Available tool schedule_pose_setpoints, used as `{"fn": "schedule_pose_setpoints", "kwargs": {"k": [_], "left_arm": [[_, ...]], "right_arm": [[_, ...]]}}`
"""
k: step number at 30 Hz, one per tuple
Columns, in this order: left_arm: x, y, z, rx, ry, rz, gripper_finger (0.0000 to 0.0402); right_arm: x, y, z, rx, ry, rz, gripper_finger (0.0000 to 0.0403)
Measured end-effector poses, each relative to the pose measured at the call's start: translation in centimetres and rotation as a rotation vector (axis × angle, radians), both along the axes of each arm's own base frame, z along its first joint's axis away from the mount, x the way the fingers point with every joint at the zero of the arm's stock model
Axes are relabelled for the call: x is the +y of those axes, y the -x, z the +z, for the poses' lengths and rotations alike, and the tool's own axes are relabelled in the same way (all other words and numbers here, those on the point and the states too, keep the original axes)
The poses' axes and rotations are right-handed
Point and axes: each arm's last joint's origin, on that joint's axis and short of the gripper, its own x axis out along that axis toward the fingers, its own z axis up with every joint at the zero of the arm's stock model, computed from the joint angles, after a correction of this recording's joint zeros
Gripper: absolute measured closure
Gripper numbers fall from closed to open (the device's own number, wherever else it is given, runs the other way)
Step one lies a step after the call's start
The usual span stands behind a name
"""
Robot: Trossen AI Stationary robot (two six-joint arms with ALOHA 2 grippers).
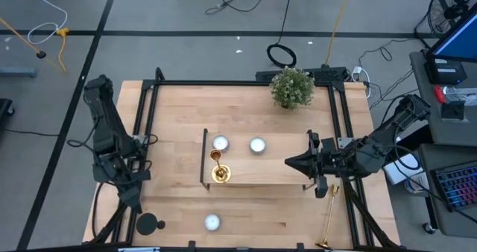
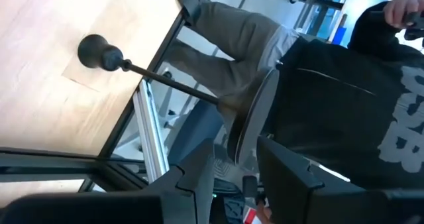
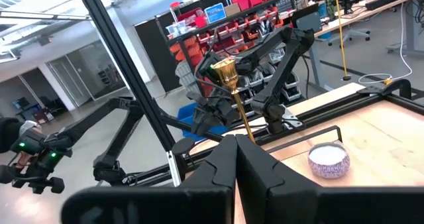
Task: Pick & Place candle stick holders
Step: Put the black candleholder on the shelf
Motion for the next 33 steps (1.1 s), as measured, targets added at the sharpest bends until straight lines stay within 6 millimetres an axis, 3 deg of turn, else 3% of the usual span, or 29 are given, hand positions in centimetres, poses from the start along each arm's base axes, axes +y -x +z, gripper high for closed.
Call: {"fn": "schedule_pose_setpoints", "kwargs": {"k": [33], "left_arm": [[-2.1,-0.6,-0.5,-0.042,-0.016,0.01,0.0284]], "right_arm": [[0.0,0.0,0.0,0.001,0.023,-0.004,0.0403]]}}
